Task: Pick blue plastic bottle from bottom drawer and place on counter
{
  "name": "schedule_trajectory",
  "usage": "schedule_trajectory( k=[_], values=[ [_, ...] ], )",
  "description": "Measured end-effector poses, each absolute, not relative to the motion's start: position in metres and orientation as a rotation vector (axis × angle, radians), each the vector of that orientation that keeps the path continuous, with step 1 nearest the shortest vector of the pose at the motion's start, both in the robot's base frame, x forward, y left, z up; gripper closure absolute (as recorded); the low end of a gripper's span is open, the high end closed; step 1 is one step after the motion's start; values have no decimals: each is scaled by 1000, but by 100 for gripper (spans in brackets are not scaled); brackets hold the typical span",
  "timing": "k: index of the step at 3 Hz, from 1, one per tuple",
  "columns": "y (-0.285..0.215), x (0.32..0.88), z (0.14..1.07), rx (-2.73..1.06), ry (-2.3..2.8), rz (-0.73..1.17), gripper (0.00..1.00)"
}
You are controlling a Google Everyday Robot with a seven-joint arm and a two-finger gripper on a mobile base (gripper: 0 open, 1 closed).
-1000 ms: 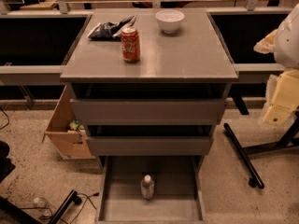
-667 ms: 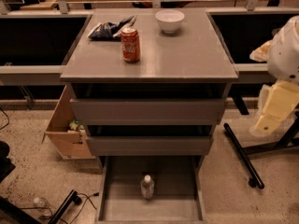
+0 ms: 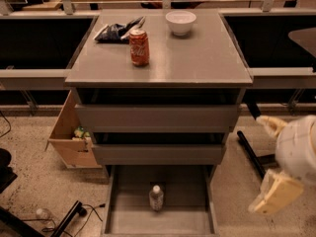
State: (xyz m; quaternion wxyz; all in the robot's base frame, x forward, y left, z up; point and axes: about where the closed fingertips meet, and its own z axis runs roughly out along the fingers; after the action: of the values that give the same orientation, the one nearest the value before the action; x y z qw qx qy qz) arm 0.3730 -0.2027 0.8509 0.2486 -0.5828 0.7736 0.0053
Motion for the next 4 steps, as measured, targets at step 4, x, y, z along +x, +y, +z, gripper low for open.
schedule_trajectory(
  k=[4],
  values=[
    [-181,400,769,-1431,1969,-16,0]
  ],
)
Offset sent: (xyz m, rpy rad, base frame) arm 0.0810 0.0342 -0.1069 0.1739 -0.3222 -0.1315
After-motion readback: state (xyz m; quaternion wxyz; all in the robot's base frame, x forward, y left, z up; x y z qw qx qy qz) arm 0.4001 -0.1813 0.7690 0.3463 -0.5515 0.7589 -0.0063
